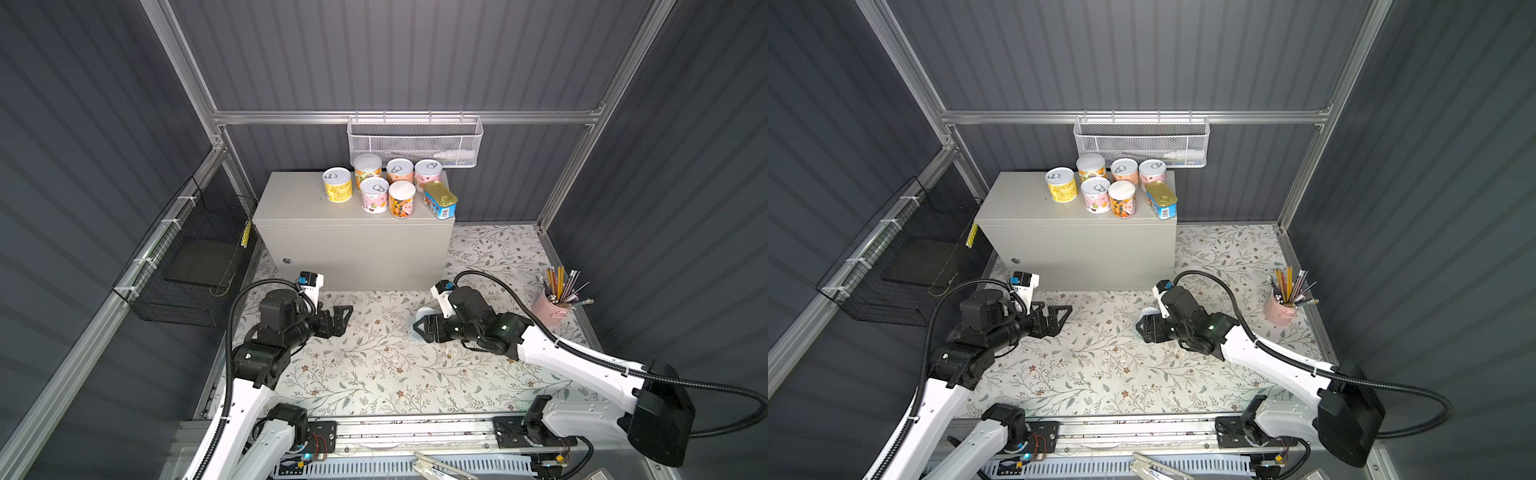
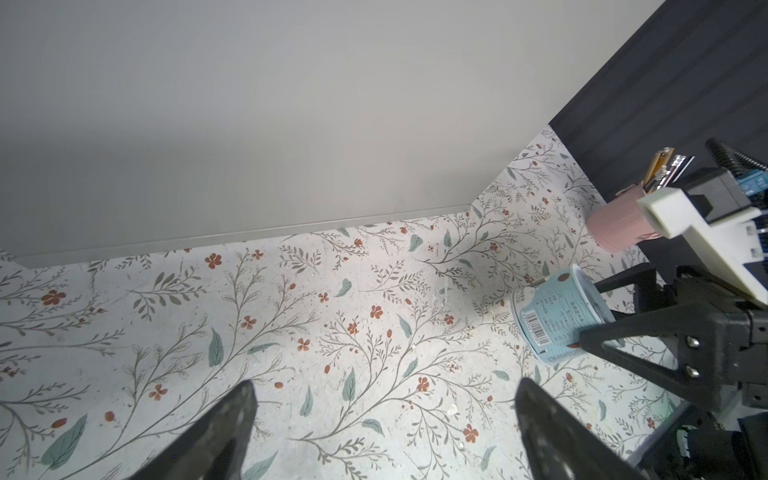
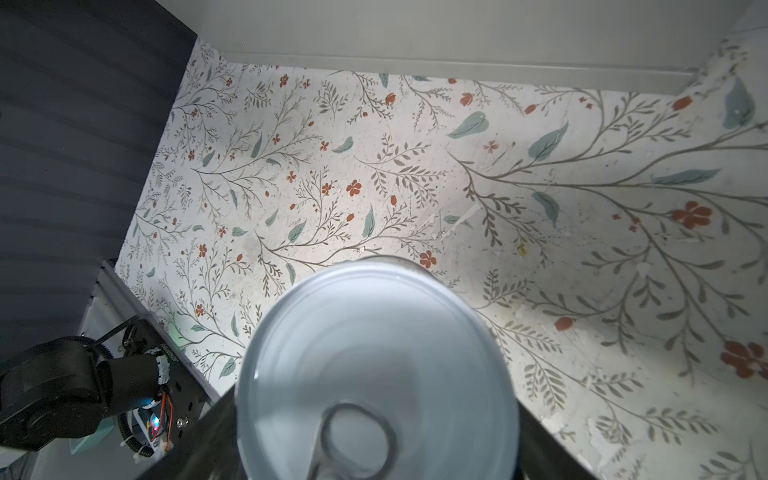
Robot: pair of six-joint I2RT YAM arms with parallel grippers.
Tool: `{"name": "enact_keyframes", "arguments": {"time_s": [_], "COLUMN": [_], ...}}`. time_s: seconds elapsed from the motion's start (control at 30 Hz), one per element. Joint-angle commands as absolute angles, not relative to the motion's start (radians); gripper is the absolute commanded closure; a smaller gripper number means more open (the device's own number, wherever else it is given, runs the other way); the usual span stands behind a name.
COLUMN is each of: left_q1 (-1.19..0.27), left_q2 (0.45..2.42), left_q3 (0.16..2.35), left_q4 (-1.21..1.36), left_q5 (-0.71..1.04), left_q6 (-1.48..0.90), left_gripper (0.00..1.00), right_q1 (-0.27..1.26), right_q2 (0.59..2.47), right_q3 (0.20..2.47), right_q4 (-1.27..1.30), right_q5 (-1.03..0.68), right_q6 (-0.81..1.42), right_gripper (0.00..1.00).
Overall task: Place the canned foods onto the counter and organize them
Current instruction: 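Lift the pale blue can with the right gripper while the left gripper approaches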
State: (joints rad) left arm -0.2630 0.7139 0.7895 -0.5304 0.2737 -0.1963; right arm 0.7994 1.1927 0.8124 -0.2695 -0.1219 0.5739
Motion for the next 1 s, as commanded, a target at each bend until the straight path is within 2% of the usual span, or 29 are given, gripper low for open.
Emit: {"name": "enact_keyframes", "arguments": {"time_s": [0.0, 0.07, 0.23, 0.33, 0.6, 0.67, 0.97], "left_q1": [-0.273, -0.282, -0.361, -0.484, -0.748, -0.781, -0.802], "left_q2": [0.695, 0.695, 0.715, 0.769, 0.946, 0.989, 1.091], "left_q3": [0.760, 0.745, 0.707, 0.701, 0.712, 0.709, 0.694], "left_q4": [-0.488, -0.461, -0.387, -0.330, -0.145, -0.099, 0.105], "left_q5": [0.321, 0.367, 0.337, 0.235, 0.117, 0.132, 0.292], "left_q6": [-0.236, -0.261, -0.299, -0.305, -0.261, -0.234, -0.145], "left_gripper": [0.04, 0.05, 0.06, 0.06, 0.05, 0.01, 0.00], "right_q1": [0.785, 0.778, 0.760, 0.755, 0.716, 0.694, 0.585], "right_q2": [1.148, 1.133, 1.086, 1.058, 0.951, 0.919, 0.829], "right_q3": [0.813, 0.810, 0.792, 0.781, 0.723, 0.704, 0.654], "right_q4": [-0.268, -0.277, -0.297, -0.325, -0.383, -0.423, -0.451], "right_q5": [-0.154, -0.155, -0.206, -0.219, -0.261, -0.283, -0.459], "right_q6": [0.553, 0.550, 0.546, 0.549, 0.557, 0.551, 0.545], "right_gripper": [0.41, 0.41, 0.41, 0.41, 0.41, 0.40, 0.40]}}
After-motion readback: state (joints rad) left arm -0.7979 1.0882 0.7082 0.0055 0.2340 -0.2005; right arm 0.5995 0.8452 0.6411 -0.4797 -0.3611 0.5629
